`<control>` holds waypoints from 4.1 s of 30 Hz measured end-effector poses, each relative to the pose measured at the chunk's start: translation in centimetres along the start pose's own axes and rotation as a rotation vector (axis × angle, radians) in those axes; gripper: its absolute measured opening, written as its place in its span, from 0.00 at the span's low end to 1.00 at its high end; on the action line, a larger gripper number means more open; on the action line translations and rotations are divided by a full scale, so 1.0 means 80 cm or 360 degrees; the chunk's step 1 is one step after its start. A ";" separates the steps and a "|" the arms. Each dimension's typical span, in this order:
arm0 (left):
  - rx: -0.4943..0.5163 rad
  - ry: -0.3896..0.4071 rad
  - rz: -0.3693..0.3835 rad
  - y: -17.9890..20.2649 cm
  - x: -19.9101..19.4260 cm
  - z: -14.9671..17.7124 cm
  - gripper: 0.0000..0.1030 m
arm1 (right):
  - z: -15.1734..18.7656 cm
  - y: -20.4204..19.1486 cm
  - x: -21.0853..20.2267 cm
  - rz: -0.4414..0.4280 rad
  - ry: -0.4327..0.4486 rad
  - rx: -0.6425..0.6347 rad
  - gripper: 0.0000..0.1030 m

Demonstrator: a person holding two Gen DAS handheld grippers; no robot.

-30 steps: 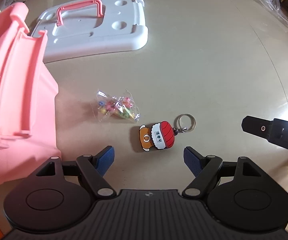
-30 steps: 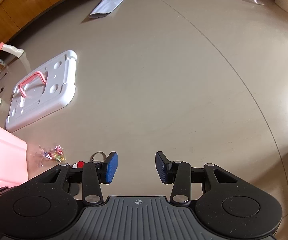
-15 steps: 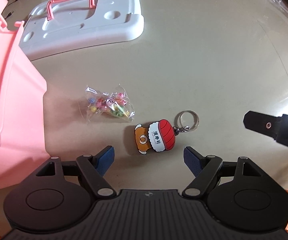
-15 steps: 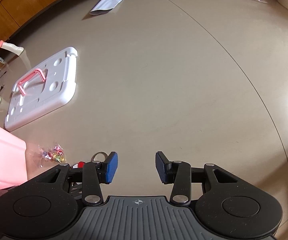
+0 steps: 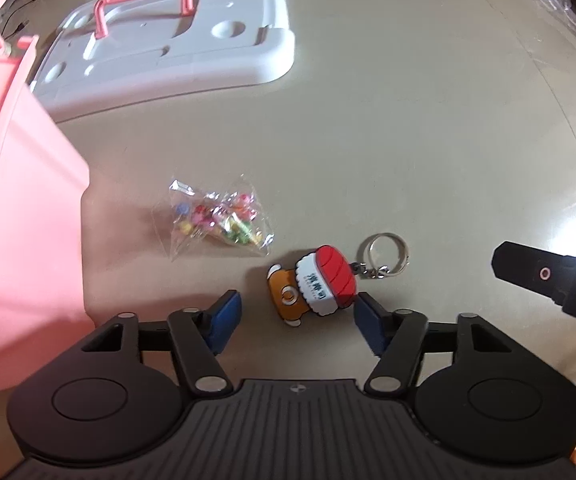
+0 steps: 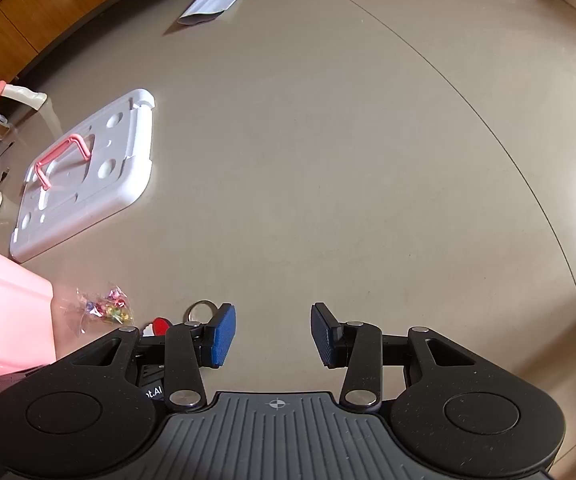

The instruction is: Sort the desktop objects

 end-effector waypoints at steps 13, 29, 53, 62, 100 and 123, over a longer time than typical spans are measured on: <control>-0.0045 0.0037 0.0023 -0.003 -0.032 -0.005 0.44 | -0.003 -0.004 -0.009 0.0005 0.0008 -0.0002 0.38; -0.0130 0.0220 0.0165 -0.004 -0.170 -0.036 0.14 | -0.030 -0.043 -0.091 0.0045 0.0141 -0.0130 0.38; -0.0119 0.0017 -0.0077 0.026 -0.010 -0.024 0.59 | -0.008 0.011 -0.026 0.0048 0.0049 0.0028 0.38; -0.0118 -0.0043 -0.0085 0.020 0.011 -0.020 0.49 | -0.004 0.007 -0.012 0.0026 0.0030 0.0017 0.38; -0.0129 0.0040 -0.0021 0.012 -0.041 -0.029 0.04 | -0.007 -0.006 -0.022 0.0032 0.0026 -0.0035 0.38; -0.0144 0.0091 -0.0156 0.021 -0.010 -0.058 0.47 | -0.002 0.000 -0.002 0.0002 -0.0006 0.0016 0.38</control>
Point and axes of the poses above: each gripper's, at about its wrist camera, not at the fingertips, and x roughly the way its jaws point, y to its right, z to its underside, the point moved 8 cm from there along x, roughly the way its jaws point, and after that the axes turned 15 degrees about -x, right-handed, at the moved point
